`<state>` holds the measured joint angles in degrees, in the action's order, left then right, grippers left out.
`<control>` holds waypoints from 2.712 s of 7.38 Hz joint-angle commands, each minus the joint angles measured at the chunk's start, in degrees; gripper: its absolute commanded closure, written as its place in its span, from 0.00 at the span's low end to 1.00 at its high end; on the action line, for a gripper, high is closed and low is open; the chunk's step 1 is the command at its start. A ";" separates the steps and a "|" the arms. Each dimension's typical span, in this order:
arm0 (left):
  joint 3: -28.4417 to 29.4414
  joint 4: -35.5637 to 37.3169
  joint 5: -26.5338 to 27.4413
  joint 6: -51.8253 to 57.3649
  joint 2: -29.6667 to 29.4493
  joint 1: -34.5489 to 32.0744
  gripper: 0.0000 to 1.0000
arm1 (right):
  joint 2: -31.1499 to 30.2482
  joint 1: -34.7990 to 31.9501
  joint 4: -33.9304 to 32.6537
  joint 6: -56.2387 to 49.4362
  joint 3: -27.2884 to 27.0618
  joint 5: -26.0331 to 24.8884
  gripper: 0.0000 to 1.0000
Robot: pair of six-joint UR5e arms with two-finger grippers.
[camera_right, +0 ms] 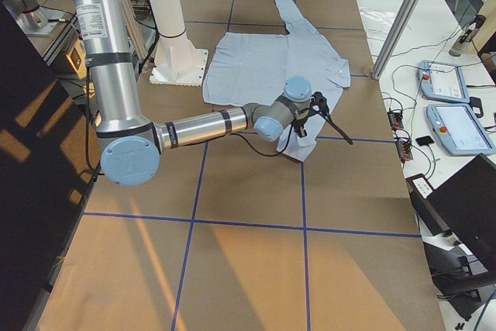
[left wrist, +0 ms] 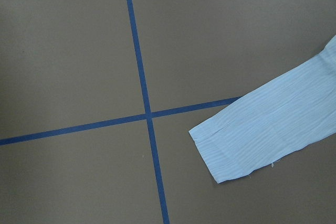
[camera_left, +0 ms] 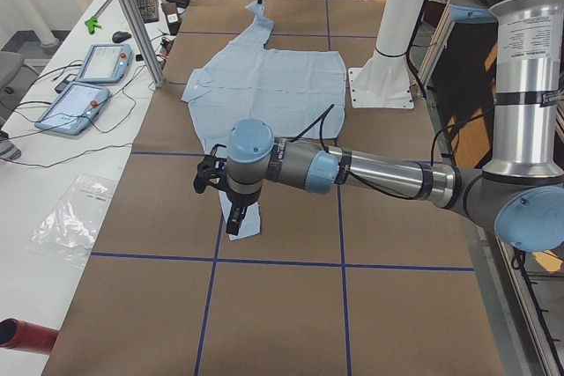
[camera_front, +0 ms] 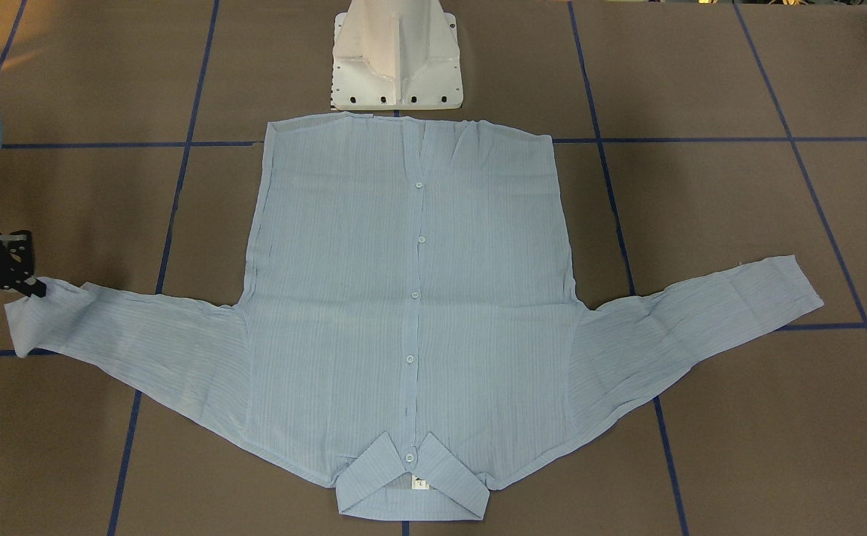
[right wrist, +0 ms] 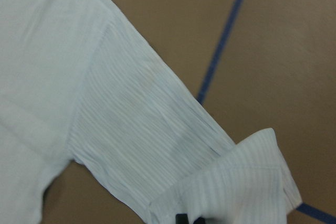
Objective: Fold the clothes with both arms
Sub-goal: 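Carry the sleeve across the shirt front toward the collar with the right gripper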
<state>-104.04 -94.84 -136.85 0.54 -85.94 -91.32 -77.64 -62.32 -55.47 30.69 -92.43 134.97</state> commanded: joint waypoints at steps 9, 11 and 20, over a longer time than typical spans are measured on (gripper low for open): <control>5.86 0.01 0.26 0.08 -2.21 0.09 0.00 | 44.66 25.39 0.10 13.52 28.07 -22.45 1.00; 5.95 0.01 0.26 0.07 -2.21 0.09 0.00 | 49.13 26.63 0.19 13.43 33.77 -24.13 1.00; 5.95 0.10 0.18 -0.10 -2.74 0.09 0.00 | 53.64 30.24 0.71 14.04 37.76 -30.38 0.00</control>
<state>-98.09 -94.75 -136.64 0.44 -88.57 -91.23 -24.02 -32.20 -54.75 44.38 -54.28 105.10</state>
